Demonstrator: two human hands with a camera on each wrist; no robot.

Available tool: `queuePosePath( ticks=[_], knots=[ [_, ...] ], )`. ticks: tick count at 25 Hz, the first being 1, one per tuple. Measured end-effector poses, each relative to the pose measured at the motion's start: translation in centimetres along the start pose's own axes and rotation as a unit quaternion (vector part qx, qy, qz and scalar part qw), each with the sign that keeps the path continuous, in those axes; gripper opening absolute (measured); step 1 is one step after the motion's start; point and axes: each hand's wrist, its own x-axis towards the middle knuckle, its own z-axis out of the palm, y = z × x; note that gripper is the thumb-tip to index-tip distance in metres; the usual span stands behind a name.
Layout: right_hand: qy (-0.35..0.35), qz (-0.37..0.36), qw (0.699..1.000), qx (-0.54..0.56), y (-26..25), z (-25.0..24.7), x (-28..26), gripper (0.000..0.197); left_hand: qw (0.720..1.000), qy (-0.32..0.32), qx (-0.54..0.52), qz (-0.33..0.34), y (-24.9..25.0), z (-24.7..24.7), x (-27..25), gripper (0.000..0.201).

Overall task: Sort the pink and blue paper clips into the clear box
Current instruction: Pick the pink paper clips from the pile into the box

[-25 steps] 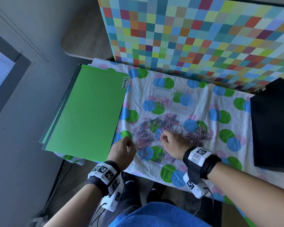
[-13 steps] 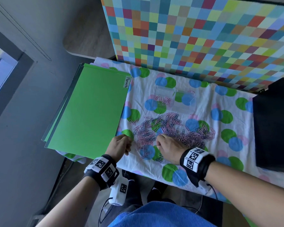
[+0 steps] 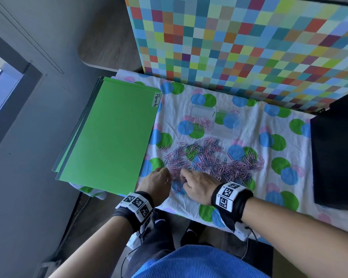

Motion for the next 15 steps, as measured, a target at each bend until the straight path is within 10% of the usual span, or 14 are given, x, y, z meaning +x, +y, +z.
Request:
queuePosePath(
  ticks=[15],
  knots=[
    [-0.002, -0.021, 0.994, -0.106, 0.4, 0.8, 0.7, 0.006, 0.995, -0.061, -0.065, -0.043, 0.6, -0.8, -0.4, 0.024]
  ],
)
